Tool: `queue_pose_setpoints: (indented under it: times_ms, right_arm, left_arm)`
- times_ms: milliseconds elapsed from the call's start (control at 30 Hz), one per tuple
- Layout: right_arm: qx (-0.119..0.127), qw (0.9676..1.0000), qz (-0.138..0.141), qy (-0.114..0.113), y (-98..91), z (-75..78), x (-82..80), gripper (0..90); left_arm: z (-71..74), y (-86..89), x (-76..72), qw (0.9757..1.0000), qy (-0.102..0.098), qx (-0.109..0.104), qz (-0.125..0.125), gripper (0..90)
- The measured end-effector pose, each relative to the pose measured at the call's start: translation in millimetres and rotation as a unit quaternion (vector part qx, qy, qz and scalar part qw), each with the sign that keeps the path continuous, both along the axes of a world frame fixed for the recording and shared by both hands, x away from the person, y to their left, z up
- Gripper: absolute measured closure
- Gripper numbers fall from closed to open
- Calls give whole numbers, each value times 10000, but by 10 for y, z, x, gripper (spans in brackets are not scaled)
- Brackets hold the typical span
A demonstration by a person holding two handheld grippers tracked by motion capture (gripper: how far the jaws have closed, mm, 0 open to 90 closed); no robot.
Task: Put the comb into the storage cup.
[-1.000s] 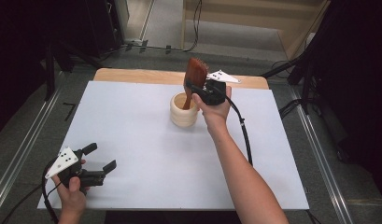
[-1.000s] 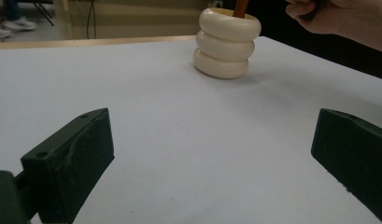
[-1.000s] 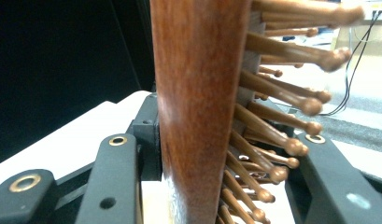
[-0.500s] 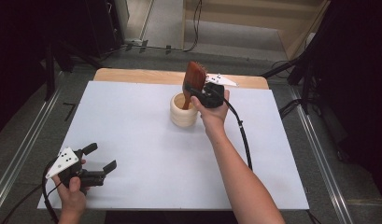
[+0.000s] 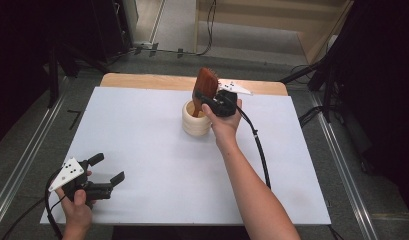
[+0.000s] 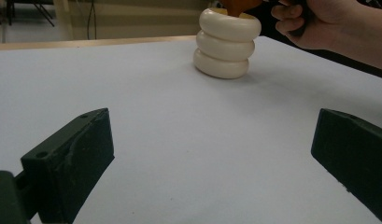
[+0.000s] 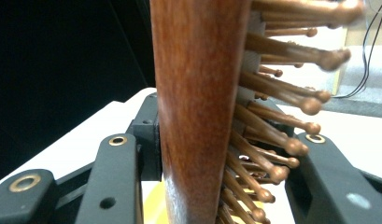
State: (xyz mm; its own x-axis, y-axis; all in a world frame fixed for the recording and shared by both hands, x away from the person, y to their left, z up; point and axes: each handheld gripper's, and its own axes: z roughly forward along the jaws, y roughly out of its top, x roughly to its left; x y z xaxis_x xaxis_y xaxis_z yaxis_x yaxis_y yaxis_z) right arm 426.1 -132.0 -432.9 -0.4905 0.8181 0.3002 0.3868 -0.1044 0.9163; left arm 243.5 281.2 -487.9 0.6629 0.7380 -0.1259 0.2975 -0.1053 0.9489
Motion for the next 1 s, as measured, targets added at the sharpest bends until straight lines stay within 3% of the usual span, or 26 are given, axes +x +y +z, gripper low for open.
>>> queue_pose_setpoints:
  times_ms: [433,1000]
  right_arm:
    - [759,9963,-206,351,-174,-152,61,509]
    - [984,9932,-214,582,-300,-210,114,420]
  left_arm:
    - [-1,-5,3,10000,5,7,-17,0]
    - [-1,-11,5,10000,18,20,-17,0]
